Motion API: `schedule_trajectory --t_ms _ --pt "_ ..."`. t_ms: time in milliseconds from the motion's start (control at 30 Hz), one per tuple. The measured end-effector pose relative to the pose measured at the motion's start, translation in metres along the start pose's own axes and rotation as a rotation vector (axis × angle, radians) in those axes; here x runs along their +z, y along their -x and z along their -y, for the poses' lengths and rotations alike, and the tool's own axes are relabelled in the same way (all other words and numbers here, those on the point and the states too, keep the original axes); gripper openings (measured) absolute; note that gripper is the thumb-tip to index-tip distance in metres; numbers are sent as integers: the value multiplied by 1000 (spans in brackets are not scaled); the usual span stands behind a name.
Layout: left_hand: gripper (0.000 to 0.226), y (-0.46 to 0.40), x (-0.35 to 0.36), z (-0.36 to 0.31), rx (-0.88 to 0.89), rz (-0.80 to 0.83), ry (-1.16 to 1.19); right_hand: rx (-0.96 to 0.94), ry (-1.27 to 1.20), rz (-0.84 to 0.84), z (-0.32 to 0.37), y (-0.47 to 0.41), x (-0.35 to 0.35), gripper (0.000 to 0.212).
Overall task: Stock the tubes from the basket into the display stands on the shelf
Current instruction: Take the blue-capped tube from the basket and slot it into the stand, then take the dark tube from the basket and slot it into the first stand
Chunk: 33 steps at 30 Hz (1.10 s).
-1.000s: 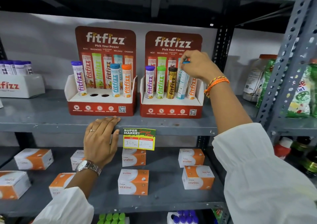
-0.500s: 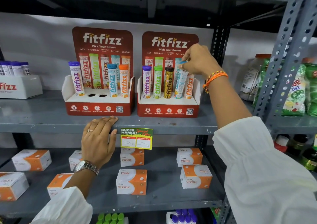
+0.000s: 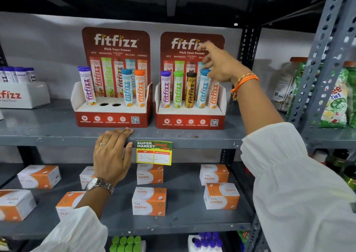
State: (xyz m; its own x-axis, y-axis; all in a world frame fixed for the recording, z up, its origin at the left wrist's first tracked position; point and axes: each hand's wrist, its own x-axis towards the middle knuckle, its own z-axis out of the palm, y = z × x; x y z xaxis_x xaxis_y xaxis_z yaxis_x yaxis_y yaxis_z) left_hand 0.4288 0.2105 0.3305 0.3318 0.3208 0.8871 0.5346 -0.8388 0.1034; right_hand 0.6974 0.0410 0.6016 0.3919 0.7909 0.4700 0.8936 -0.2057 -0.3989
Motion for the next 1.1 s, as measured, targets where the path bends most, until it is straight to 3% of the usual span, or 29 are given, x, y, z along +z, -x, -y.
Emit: schedule_trajectory --t_ms 167,500,733,900,1100 --pt "44 1 1 1 -1 3 -2 -7 17 36 -4 2 6 105" --pt "45 0 -2 0 -12 28 10 -28 1 35 1 2 6 106" --pt "49 7 -27 -6 -85 60 100 -188 -12 -238 48 17 21 90" --pt "45 47 -69 23 -149 1 76 -440 -150 -379 114 30 76 81" --pt "46 164 -148 82 -467 45 -93 -675 -352 -134 214 59 206 78"
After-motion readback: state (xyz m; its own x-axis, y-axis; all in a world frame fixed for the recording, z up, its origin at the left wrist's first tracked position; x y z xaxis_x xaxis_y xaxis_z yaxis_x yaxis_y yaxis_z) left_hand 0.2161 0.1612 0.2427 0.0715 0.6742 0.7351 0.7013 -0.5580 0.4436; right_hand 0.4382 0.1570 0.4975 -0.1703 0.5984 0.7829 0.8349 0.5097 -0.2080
